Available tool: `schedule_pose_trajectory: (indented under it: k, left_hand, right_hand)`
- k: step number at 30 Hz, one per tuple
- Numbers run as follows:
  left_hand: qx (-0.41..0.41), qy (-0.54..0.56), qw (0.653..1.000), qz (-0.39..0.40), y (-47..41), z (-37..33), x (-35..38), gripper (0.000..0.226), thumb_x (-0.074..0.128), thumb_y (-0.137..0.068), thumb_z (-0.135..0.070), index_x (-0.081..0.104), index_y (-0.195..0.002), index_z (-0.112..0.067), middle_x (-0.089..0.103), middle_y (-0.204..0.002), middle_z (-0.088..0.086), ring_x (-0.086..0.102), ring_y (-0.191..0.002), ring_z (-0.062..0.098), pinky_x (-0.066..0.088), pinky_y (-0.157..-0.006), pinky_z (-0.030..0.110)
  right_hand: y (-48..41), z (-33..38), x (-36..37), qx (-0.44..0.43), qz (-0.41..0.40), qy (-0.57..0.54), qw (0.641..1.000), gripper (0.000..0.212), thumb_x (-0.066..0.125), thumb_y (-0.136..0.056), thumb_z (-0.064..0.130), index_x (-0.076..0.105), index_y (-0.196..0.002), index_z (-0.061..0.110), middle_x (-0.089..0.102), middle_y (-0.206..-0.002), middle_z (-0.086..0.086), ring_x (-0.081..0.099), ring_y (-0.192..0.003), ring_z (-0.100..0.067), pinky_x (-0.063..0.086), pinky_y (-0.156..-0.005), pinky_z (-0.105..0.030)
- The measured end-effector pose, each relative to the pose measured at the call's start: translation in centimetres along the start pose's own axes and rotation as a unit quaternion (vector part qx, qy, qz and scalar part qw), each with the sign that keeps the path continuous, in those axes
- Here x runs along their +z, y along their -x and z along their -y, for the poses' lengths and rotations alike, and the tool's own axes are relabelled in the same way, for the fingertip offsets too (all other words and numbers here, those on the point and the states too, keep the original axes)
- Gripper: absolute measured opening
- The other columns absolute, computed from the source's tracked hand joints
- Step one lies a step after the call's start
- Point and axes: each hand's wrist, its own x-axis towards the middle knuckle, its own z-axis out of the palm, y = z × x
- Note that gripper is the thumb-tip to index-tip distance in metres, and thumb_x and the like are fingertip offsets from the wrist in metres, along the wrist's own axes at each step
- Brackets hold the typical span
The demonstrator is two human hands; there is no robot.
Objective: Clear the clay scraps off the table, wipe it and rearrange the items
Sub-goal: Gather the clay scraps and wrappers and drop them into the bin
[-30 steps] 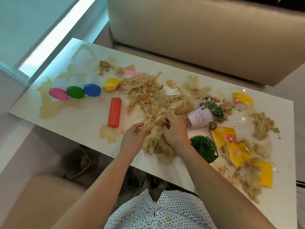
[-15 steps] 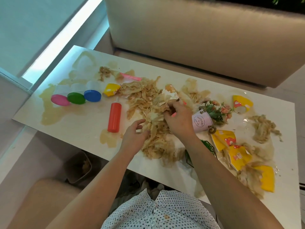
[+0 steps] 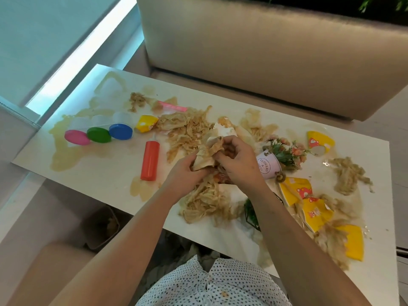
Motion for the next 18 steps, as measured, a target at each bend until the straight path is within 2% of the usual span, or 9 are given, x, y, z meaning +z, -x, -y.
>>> schedule_pose_trajectory:
  k: [2, 5, 7, 9, 10, 11, 13, 16, 18]
  left_hand:
    - [0.002, -0.015, 1.0, -0.017, -0.1, -0.1, 0.3, 0.032, 0.077, -0.085, -0.032, 0.072, -0.114, -0.044, 0.078, -0.102, -0.006, 0.075, -0.096, 0.022, 0.059, -0.089, 0.056]
    - [0.014, -0.036, 0.999, -0.023, -0.3, -0.4, 0.9, 0.031, 0.079, -0.088, -0.023, 0.072, -0.116, -0.037, 0.078, -0.098, -0.01, 0.073, -0.09, 0.012, 0.06, -0.084, 0.044]
    - [0.019, -0.046, 0.999, -0.001, -0.5, -0.6, 1.3, 0.045, 0.084, -0.083, -0.029, 0.067, -0.124, -0.034, 0.074, -0.106, -0.01, 0.07, -0.095, 0.009, 0.056, -0.085, 0.036]
    - [0.036, -0.135, 0.99, 0.011, -0.6, -0.7, 1.4, 0.074, 0.089, -0.073, -0.041, 0.057, -0.139, -0.032, 0.059, -0.13, -0.007, 0.06, -0.113, 0.01, 0.049, -0.093, 0.019]
    - [0.039, -0.18, 0.983, 0.014, -0.6, -0.8, 1.4, 0.083, 0.091, -0.07, -0.043, 0.053, -0.143, -0.032, 0.048, -0.136, -0.007, 0.053, -0.117, 0.008, 0.043, -0.089, 0.007]
    - [0.04, -0.207, 0.977, 0.021, -0.5, -1.1, 1.5, 0.085, 0.093, -0.068, -0.044, 0.053, -0.142, -0.032, 0.042, -0.136, -0.009, 0.049, -0.116, 0.006, 0.04, -0.082, 0.003]
    - [0.043, -0.232, 0.971, 0.033, -0.7, -1.5, 1.8, 0.073, 0.094, -0.066, -0.044, 0.061, -0.13, -0.038, 0.04, -0.131, -0.01, 0.048, -0.11, 0.006, 0.037, -0.079, 0.007]
    - [0.059, -0.274, 0.96, -0.003, -1.6, -1.8, 2.4, 0.036, 0.09, -0.072, -0.041, 0.067, -0.099, -0.04, 0.046, -0.109, -0.012, 0.054, -0.098, 0.012, 0.041, -0.077, 0.021]
    - [0.062, -0.277, 0.958, -0.048, -2.1, -1.6, 2.6, 0.028, 0.085, -0.079, -0.037, 0.068, -0.1, -0.029, 0.048, -0.1, -0.011, 0.055, -0.089, 0.013, 0.038, -0.064, 0.014]
  right_hand:
    - [0.0, -0.9, -0.3, 0.011, -0.018, 0.0, 1.0, 0.018, 0.075, -0.09, 0.014, 0.07, -0.106, 0.019, 0.074, -0.101, -0.01, 0.071, -0.099, -0.029, 0.059, -0.087, -0.052]
    - [0.2, -1.6, -0.6, 0.042, -0.032, -0.053, 0.997, 0.02, 0.077, -0.09, 0.016, 0.07, -0.108, 0.013, 0.073, -0.102, -0.015, 0.071, -0.099, -0.033, 0.06, -0.084, -0.056]
    - [0.1, -1.5, -1.0, 0.055, -0.033, -0.071, 0.995, 0.02, 0.077, -0.091, 0.014, 0.07, -0.109, 0.01, 0.072, -0.104, -0.019, 0.071, -0.097, -0.034, 0.06, -0.082, -0.053]
    - [-0.2, -1.3, -1.6, 0.052, -0.02, -0.074, 0.996, 0.02, 0.075, -0.091, 0.009, 0.07, -0.11, 0.007, 0.072, -0.107, -0.022, 0.07, -0.102, -0.038, 0.06, -0.087, -0.054]
    - [-0.3, -1.2, -1.9, 0.05, -0.007, -0.07, 0.996, 0.021, 0.075, -0.091, 0.007, 0.07, -0.112, 0.005, 0.072, -0.108, -0.023, 0.069, -0.105, -0.04, 0.058, -0.091, -0.055]
    - [-0.5, -1.0, -2.1, 0.049, 0.008, -0.063, 0.997, 0.023, 0.074, -0.091, 0.005, 0.069, -0.114, 0.004, 0.071, -0.109, -0.023, 0.068, -0.106, -0.042, 0.057, -0.093, -0.056]
    - [-0.8, -0.3, -2.4, 0.044, 0.04, -0.05, 0.997, 0.024, 0.074, -0.091, 0.002, 0.068, -0.114, 0.002, 0.071, -0.108, -0.025, 0.067, -0.105, -0.044, 0.058, -0.092, -0.055]
    - [-1.3, 0.5, -2.5, 0.024, 0.039, -0.013, 0.999, 0.023, 0.077, -0.087, 0.009, 0.07, -0.11, 0.008, 0.071, -0.103, -0.024, 0.067, -0.099, -0.046, 0.058, -0.086, -0.056]
    - [-1.6, 0.5, -2.6, 0.02, -0.014, 0.006, 1.0, 0.016, 0.076, -0.087, 0.01, 0.073, -0.101, 0.017, 0.071, -0.099, -0.021, 0.067, -0.095, -0.045, 0.059, -0.081, -0.059]
